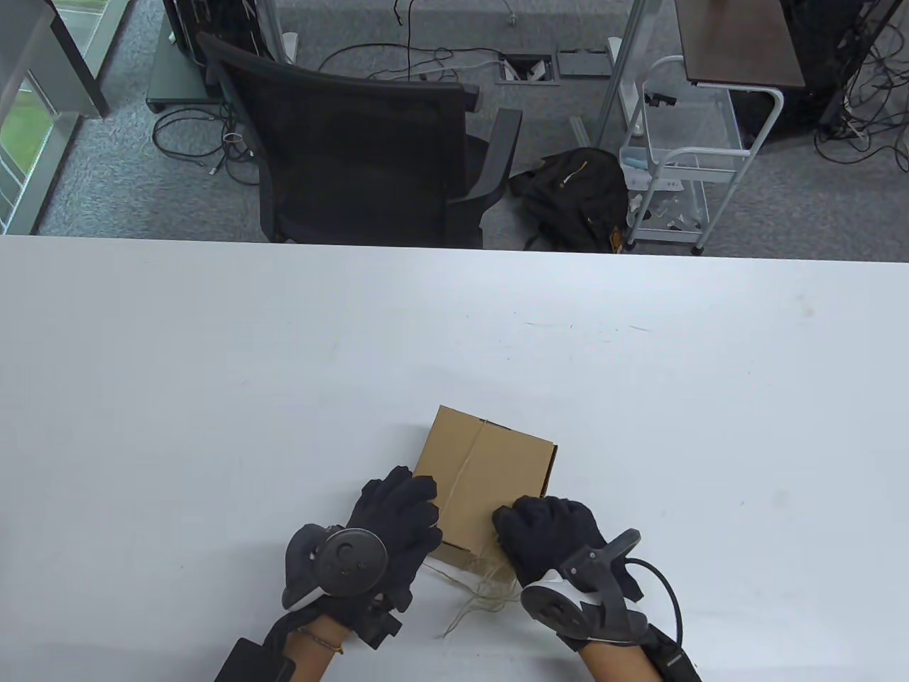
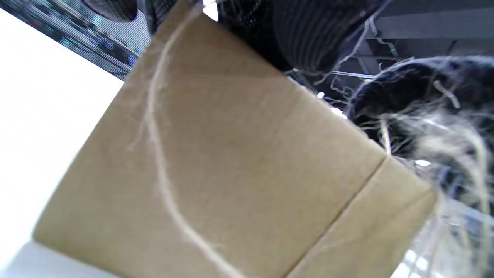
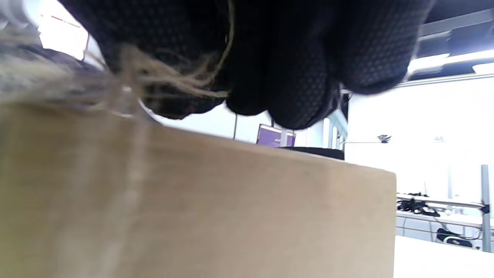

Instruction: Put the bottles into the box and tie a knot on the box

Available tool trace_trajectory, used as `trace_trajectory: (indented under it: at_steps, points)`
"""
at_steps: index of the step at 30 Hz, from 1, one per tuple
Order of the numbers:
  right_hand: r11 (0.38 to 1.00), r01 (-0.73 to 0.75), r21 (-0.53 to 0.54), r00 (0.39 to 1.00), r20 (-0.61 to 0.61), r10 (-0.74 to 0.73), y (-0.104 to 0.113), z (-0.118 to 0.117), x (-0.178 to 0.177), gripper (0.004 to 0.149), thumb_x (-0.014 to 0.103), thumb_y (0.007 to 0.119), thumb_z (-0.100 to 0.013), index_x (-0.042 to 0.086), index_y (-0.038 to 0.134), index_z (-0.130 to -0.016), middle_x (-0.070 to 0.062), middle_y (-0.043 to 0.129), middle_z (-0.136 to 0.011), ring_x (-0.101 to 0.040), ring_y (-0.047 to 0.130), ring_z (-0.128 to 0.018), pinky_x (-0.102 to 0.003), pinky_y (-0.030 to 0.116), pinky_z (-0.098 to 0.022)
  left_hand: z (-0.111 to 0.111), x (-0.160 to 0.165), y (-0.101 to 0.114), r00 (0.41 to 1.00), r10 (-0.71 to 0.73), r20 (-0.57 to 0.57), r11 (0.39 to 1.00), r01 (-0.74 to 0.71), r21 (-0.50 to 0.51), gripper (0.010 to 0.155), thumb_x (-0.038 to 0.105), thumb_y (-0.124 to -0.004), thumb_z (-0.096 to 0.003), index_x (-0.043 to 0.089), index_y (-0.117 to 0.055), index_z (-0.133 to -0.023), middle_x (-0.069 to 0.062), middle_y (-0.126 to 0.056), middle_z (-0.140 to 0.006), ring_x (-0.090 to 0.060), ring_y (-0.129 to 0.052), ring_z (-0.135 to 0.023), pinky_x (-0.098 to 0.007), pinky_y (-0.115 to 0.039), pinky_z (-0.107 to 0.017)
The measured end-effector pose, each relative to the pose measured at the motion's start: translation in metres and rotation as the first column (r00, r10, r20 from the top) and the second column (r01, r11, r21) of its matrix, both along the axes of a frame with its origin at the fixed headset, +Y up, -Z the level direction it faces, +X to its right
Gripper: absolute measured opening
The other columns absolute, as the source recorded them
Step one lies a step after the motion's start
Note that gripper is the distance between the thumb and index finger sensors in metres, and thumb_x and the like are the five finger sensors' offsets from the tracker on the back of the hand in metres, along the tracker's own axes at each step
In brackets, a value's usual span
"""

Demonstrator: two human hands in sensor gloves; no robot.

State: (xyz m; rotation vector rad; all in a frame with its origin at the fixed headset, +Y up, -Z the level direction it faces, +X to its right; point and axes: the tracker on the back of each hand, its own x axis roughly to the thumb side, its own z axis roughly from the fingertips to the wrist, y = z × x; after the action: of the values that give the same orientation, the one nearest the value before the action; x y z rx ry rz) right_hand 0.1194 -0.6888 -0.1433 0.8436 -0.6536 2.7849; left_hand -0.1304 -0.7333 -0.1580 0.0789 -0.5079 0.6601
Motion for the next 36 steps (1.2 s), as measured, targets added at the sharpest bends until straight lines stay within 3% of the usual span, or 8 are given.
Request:
trace_trajectory:
  at_steps: [4, 9, 12, 17, 21, 28, 32, 36]
  points:
    - [0.987, 0.140, -0.073, 0.989, 0.053, -0.136, -0.007, -0.017, 0.017, 0.038, 0.030, 0.089, -0.044, 0.013, 0.089, -0.078, -0.020, 0.075, -0.097, -0.050, 0.075, -0.083, -0.068, 0.065, -0.059, -0.009, -0.005, -0.006, 0.992, 0.088, 0.089, 0.995, -0.084, -0.053, 0.045, 0.037, -0.086, -0.0480, 0.016, -0.085, -0.088, -0.004, -0.073, -0.116, -0.051, -0.066, -0.109, -0.068, -0.053, -0.075]
    - [0.918, 0.315, -0.240, 0.946, 0.157, -0.284, -0.020, -0.040, 0.035, 0.038, 0.027, 0.087, -0.046, 0.011, 0.087, -0.080, -0.024, 0.071, -0.101, -0.059, 0.070, -0.083, -0.072, 0.066, -0.056, -0.017, -0.005, -0.011, 0.973, 0.147, 0.181, 0.984, -0.125, -0.125, 0.045, 0.038, -0.085, -0.0482, 0.019, -0.084, -0.088, -0.001, -0.070, -0.118, -0.046, -0.061, -0.113, -0.068, -0.051, -0.075]
    - [0.885, 0.388, -0.258, 0.916, 0.215, -0.339, -0.023, -0.044, 0.042, 0.037, 0.024, 0.087, -0.046, 0.008, 0.088, -0.079, -0.024, 0.080, -0.093, -0.052, 0.084, -0.075, -0.066, 0.073, -0.052, -0.014, -0.002, -0.006, 0.990, 0.042, 0.133, 0.997, -0.033, -0.074, 0.045, 0.039, -0.082, -0.0504, 0.020, -0.080, -0.091, 0.000, -0.068, -0.120, -0.045, -0.059, -0.114, -0.072, -0.049, -0.074]
    - [0.974, 0.145, -0.175, 0.970, 0.217, -0.106, -0.011, -0.030, 0.032, 0.036, 0.024, 0.088, -0.045, 0.009, 0.092, -0.077, -0.023, 0.091, -0.079, -0.041, 0.099, -0.057, -0.056, 0.085, -0.042, -0.007, -0.005, -0.002, 0.999, 0.045, 0.013, 0.999, -0.045, 0.002, 0.046, 0.039, -0.083, -0.0503, 0.016, -0.082, -0.091, -0.006, -0.073, -0.116, -0.052, -0.061, -0.111, -0.079, -0.046, -0.070]
    - [0.987, 0.013, -0.158, 0.972, 0.233, 0.024, -0.002, -0.019, 0.023, 0.036, 0.029, 0.090, -0.043, 0.011, 0.095, -0.074, -0.020, 0.097, -0.065, -0.029, 0.106, -0.040, -0.045, 0.092, -0.030, 0.002, -0.004, 0.005, 1.000, -0.003, -0.030, 0.998, 0.005, 0.062, 0.047, 0.039, -0.084, -0.0501, 0.015, -0.083, -0.090, -0.011, -0.073, -0.115, -0.054, -0.059, -0.110, -0.082, -0.040, -0.067]
    - [0.950, 0.112, -0.291, 0.992, 0.094, -0.088, 0.002, -0.006, 0.020, 0.036, 0.030, 0.095, -0.039, 0.008, 0.099, -0.068, -0.015, 0.101, -0.048, -0.021, 0.105, -0.026, -0.043, 0.093, -0.025, 0.007, -0.008, 0.004, 0.993, -0.014, -0.119, 0.999, 0.019, 0.045, 0.047, 0.039, -0.084, -0.0508, 0.015, -0.083, -0.091, -0.015, -0.071, -0.116, -0.057, -0.060, -0.108, -0.080, -0.047, -0.067]
    - [0.957, 0.213, -0.198, 0.977, 0.068, -0.203, 0.008, -0.003, 0.025, 0.036, 0.028, 0.093, -0.040, 0.008, 0.097, -0.070, -0.016, 0.099, -0.056, -0.025, 0.102, -0.036, -0.048, 0.088, -0.035, 0.006, -0.016, 0.006, 0.988, 0.037, -0.147, 0.999, -0.033, 0.033, 0.047, 0.039, -0.083, -0.0507, 0.015, -0.083, -0.091, -0.018, -0.069, -0.116, -0.057, -0.064, -0.106, -0.078, -0.053, -0.067]
    - [0.934, 0.314, -0.173, 0.948, 0.101, -0.300, 0.003, -0.010, 0.037, 0.037, 0.029, 0.085, -0.044, 0.011, 0.090, -0.076, -0.020, 0.086, -0.081, -0.037, 0.091, -0.063, -0.058, 0.075, -0.052, 0.003, -0.018, 0.001, 0.990, 0.052, -0.132, 0.998, -0.056, -0.031, 0.046, 0.039, -0.084, -0.0506, 0.015, -0.084, -0.091, -0.020, -0.071, -0.115, -0.055, -0.076, -0.101, -0.074, -0.062, -0.066]
